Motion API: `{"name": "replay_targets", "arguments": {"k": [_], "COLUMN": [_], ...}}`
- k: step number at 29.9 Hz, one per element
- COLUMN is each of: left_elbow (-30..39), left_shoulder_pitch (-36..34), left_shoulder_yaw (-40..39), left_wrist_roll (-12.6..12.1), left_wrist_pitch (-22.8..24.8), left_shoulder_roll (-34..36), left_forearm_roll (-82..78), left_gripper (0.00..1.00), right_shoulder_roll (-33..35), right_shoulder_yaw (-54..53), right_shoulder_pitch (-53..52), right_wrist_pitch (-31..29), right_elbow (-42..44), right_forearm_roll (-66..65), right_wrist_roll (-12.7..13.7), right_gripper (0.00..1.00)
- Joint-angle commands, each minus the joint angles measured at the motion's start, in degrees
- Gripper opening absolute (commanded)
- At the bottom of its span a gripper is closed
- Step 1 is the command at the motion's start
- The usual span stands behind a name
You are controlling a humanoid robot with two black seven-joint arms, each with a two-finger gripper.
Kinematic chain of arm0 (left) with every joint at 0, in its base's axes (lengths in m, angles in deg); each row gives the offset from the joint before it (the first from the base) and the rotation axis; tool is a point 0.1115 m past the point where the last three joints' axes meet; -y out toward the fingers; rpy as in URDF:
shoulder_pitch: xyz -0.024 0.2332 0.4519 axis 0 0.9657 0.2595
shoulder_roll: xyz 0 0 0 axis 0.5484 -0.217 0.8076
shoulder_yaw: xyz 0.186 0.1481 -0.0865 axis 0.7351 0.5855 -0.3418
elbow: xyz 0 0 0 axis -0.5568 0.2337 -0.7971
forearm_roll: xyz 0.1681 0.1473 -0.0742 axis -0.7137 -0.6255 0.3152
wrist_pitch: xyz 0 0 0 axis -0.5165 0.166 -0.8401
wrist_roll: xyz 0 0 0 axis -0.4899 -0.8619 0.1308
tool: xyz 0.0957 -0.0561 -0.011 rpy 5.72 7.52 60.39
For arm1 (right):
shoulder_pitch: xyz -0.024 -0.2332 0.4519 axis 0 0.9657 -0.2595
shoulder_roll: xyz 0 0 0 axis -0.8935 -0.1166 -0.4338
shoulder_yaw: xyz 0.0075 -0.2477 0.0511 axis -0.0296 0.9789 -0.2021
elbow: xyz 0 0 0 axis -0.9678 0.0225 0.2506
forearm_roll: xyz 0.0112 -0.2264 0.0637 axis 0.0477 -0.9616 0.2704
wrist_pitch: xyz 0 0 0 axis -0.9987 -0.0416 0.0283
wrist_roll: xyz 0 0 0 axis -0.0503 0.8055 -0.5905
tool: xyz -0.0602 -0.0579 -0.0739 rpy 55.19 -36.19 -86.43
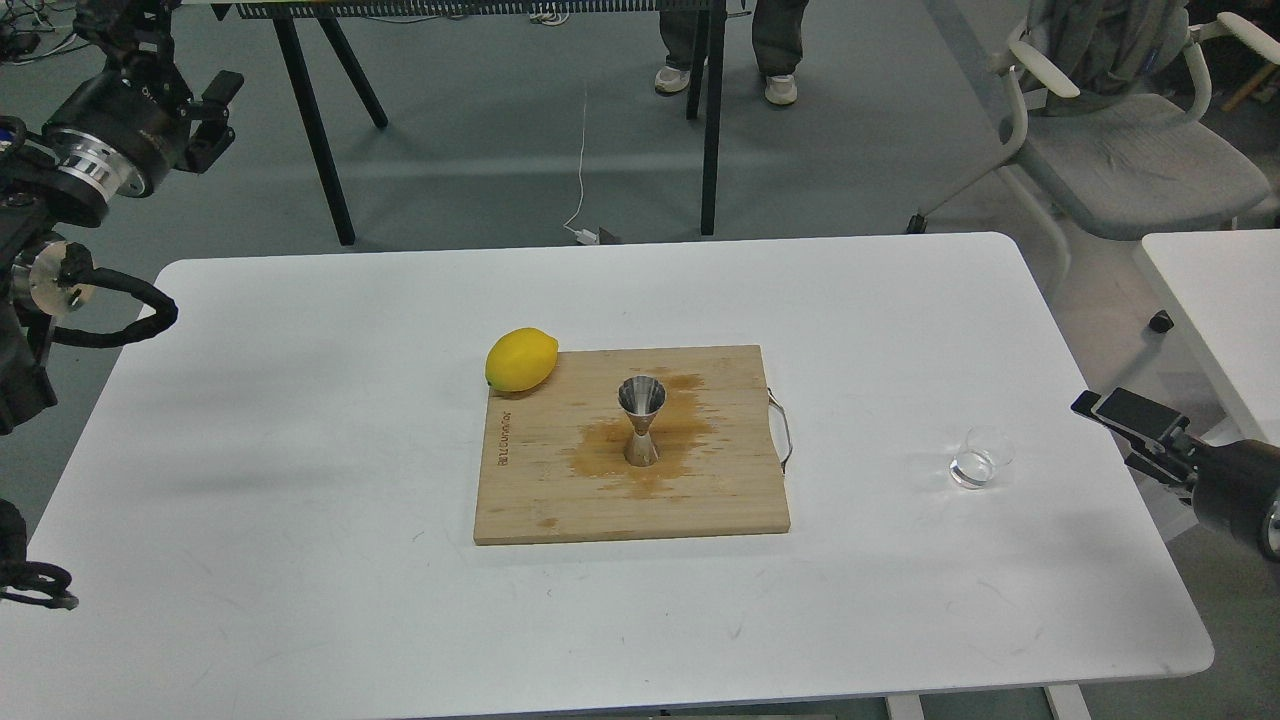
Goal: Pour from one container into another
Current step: 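Move the right gripper down toward the small clear glass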
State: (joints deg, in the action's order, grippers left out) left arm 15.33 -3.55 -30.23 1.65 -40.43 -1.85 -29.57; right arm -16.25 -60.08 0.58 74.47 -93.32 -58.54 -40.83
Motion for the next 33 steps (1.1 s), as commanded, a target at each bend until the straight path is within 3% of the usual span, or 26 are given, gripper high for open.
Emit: {"name": "replay_targets", "arguments": {"k": [1,13,16,22,27,29,33], "left_elbow": [0.0,0.0,0.0,0.0,0.0,0.0,0.0], "left_shoulder_pitch": [0.0,0.0,-0.1,-0.4,-0.5,-0.5,-0.8], "left_shoulder_yaw": [-0.1,-0.2,-0.2,-0.2,-0.3,-0.2,-0.2], "left_wrist_roll": [0.0,0.0,0.0,0.0,0.0,0.0,0.0], "left_wrist_pitch": [0.0,0.0,0.0,0.0,0.0,0.0,0.0], "left_shoulder_roll": [0.3,0.6,0.6,1.0,1.3,1.4,1.8], "left_forearm_roll": [0.0,0.0,0.0,0.0,0.0,0.0,0.0], "left_gripper": [1.0,1.0,1.0,1.0,1.0,1.0,1.0], "right_shoulder_roll": [-0.5,-5.5,-6.2,-6.2,-6.2,-6.2,-6.1], "right_shoulder_yaw": [0.0,-1.6,-2.9,-4.5,-4.5,-4.0,-3.2], "right_shoulder_pitch": [1.1,1.2,1.2,1.2,2.2,3.0,3.3], "right_wrist_pitch": [0.5,-0.9,-4.9,-12.7,-19.3,-18.8,-11.4], "right_elbow": [-0.1,0.6,0.5,0.6,0.8,0.7,0.7], "right_forearm_roll": [1.8,33.8,43.3,59.7,66.2,66.1,59.8], "right_wrist_roll": [-0.1,-7.3,-10.0,-10.6,-12.8,-13.0,-12.6], "right_gripper": [0.99,0.96,0.95,0.95,0.96,0.96,0.96]}}
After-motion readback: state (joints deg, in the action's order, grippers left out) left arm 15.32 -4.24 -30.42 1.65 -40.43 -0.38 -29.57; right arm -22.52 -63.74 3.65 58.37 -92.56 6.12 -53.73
